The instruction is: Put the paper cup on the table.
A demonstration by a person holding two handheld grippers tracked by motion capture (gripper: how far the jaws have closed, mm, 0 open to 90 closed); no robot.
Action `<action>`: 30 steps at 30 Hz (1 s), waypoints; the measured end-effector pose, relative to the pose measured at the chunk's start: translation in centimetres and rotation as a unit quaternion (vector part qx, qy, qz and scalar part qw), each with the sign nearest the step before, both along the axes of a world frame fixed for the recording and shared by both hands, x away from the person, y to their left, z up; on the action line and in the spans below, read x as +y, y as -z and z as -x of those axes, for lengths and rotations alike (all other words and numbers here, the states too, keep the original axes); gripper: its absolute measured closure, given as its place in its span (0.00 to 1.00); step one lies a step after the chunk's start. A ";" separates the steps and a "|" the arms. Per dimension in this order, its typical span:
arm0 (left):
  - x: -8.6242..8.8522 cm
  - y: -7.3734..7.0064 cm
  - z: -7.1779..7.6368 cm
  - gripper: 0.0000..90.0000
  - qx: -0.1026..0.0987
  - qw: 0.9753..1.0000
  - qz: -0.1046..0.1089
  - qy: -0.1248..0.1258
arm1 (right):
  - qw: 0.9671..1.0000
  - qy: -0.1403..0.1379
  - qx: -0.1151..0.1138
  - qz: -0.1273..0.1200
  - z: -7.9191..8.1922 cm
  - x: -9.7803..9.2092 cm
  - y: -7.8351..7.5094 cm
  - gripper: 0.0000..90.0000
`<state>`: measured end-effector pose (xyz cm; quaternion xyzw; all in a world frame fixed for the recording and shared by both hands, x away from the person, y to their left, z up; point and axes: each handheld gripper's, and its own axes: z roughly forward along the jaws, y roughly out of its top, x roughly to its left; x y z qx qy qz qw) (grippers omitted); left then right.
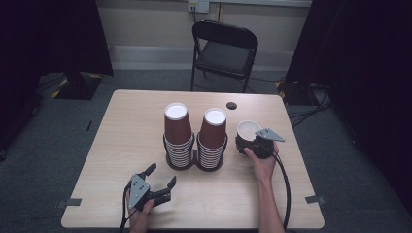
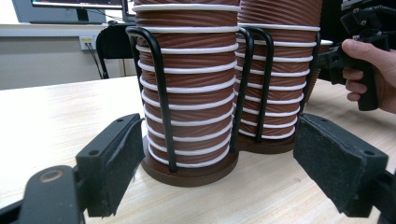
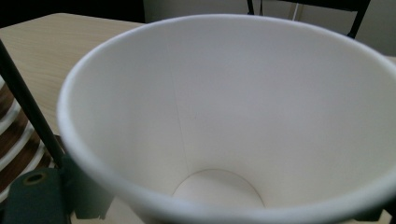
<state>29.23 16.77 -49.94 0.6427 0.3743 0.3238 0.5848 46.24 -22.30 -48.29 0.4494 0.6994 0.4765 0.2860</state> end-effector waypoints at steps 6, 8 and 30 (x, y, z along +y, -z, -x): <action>0.0 0.0 0.0 0.18 -0.002 1.000 0.000 -0.001 | 1.000 0.013 0.017 -0.003 0.1 -0.1 -0.1 0.13; 0.0 0.0 0.0 0.18 -0.003 1.000 0.000 -0.002 | 1.000 0.013 0.025 -0.005 0.2 -0.2 -0.1 0.13; 0.0 0.0 0.0 0.18 0.000 1.000 0.002 0.000 | 0.997 0.029 0.068 -0.021 2.6 -1.4 1.0 0.15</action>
